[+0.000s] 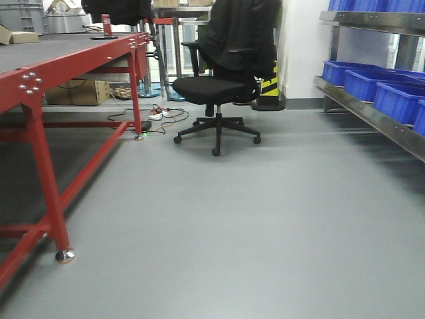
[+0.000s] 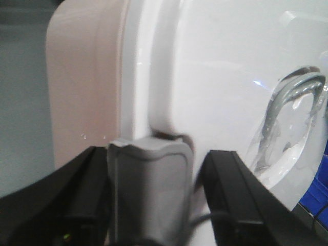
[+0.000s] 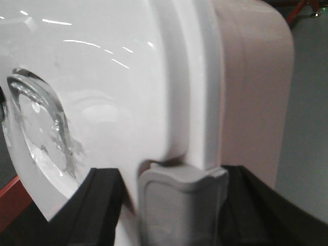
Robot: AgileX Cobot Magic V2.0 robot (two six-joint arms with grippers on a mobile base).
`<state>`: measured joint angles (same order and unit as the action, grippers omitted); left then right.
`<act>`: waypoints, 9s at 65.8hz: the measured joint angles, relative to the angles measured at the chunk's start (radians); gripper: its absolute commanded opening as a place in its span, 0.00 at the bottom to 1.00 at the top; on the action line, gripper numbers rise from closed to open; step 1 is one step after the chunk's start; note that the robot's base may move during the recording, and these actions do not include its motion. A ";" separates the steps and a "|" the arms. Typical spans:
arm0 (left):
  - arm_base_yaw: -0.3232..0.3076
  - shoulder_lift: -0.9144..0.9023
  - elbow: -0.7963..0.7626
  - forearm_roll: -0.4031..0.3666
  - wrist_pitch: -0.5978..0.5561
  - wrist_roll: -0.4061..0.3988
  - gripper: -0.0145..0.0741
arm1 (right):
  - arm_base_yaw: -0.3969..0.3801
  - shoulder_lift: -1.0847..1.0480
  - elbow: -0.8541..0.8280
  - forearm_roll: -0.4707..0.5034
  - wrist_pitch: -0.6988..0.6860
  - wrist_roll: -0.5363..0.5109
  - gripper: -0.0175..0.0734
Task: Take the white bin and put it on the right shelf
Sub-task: 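Carry the bin with both grippers, turning the base toward the shelves, then drive the base up to the metal shelf rack holding the bin, then raise the held bin with both grippers above the upper shelf lip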
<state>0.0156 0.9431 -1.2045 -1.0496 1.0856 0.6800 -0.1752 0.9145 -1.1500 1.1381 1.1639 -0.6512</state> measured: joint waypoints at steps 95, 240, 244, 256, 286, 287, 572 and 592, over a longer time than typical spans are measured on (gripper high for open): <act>0.000 0.000 0.000 0.000 0.000 -0.001 0.41 | 0.000 0.000 0.000 0.000 0.000 0.000 0.65; 0.000 0.000 0.000 0.000 0.000 -0.001 0.41 | 0.000 0.000 0.000 0.001 0.000 0.000 0.65; 0.000 0.000 0.000 0.000 0.000 -0.001 0.41 | 0.000 0.000 0.000 0.001 0.000 0.000 0.65; 0.000 0.000 0.000 0.000 0.000 -0.001 0.41 | 0.000 0.000 0.000 0.001 0.000 0.000 0.65; 0.000 0.000 0.000 0.000 0.000 -0.001 0.41 | 0.000 0.000 0.000 0.001 0.000 0.000 0.65; 0.000 0.000 0.000 0.000 0.000 -0.001 0.41 | 0.000 0.000 0.000 0.001 0.000 0.000 0.65; 0.005 0.347 0.000 -0.286 -0.056 0.048 0.42 | -0.005 0.311 0.000 0.182 -0.082 0.051 0.65; 0.005 0.447 0.000 -0.355 -0.115 0.054 0.42 | -0.003 0.409 0.000 0.223 -0.065 0.053 0.65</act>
<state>0.0210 1.3905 -1.2045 -1.4050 0.9707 0.7343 -0.1780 1.3234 -1.1500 1.3611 1.0994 -0.5985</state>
